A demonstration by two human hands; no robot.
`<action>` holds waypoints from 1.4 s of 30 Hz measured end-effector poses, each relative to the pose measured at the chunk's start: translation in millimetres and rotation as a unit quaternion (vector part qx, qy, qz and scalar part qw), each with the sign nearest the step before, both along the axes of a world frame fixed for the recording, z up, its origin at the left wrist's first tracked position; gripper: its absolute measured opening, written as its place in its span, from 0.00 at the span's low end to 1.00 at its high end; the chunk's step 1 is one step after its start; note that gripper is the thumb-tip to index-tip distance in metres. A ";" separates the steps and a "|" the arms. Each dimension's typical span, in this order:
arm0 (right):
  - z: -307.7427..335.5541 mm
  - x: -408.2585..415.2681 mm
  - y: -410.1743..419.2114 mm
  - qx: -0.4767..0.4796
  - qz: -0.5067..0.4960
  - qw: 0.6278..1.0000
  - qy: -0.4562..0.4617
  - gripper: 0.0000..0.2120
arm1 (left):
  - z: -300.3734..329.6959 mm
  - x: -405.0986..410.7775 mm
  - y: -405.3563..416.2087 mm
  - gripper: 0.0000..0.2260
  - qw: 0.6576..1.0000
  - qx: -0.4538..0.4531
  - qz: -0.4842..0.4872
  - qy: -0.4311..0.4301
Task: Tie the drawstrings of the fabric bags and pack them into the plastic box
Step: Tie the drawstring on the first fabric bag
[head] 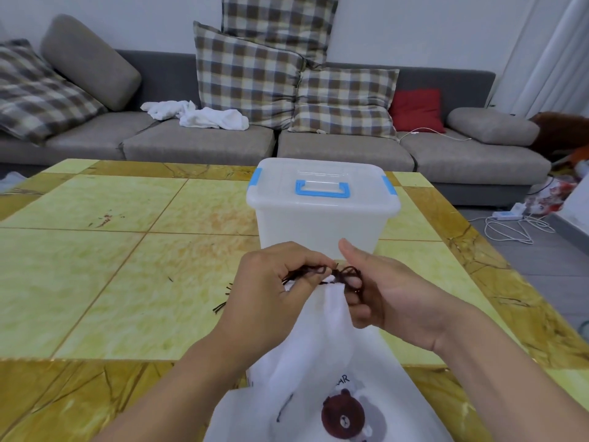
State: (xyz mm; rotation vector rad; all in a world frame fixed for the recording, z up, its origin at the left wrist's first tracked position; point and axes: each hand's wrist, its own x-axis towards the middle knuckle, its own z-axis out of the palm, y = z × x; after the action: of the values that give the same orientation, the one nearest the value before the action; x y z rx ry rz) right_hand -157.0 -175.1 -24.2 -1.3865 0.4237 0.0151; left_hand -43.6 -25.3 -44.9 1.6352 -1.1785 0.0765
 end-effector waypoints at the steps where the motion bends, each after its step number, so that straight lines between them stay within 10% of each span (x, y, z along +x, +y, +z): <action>1: 0.6 -0.8 1.3 -0.048 0.018 0.999 -0.010 0.26 | 1.2 -0.6 0.5 0.09 0.999 0.010 -0.024 0.037; 8: 0.4 -6.5 -1.3 -0.339 0.108 0.932 -0.070 0.18 | 10.5 4.6 3.9 0.04 0.913 0.087 -0.130 0.377; 14: -6.2 -6.4 1.1 -0.507 0.093 0.851 -0.098 0.14 | 7.0 6.1 2.9 0.06 0.921 0.072 -0.106 0.367; 31: -9.3 2.9 18.7 -0.344 0.033 0.922 -0.175 0.15 | 0.9 11.2 10.0 0.14 0.996 0.029 -0.037 0.077; 42: -17.1 7.1 12.2 -0.408 0.016 0.899 -0.157 0.14 | 5.2 1.3 10.9 0.07 0.948 0.033 -0.089 0.305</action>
State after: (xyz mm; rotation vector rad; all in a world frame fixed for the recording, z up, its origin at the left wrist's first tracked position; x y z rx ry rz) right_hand -149.9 -162.9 -41.3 -2.1813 0.1224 -0.3970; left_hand -42.3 -14.5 -39.7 1.4468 -0.8410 -0.5529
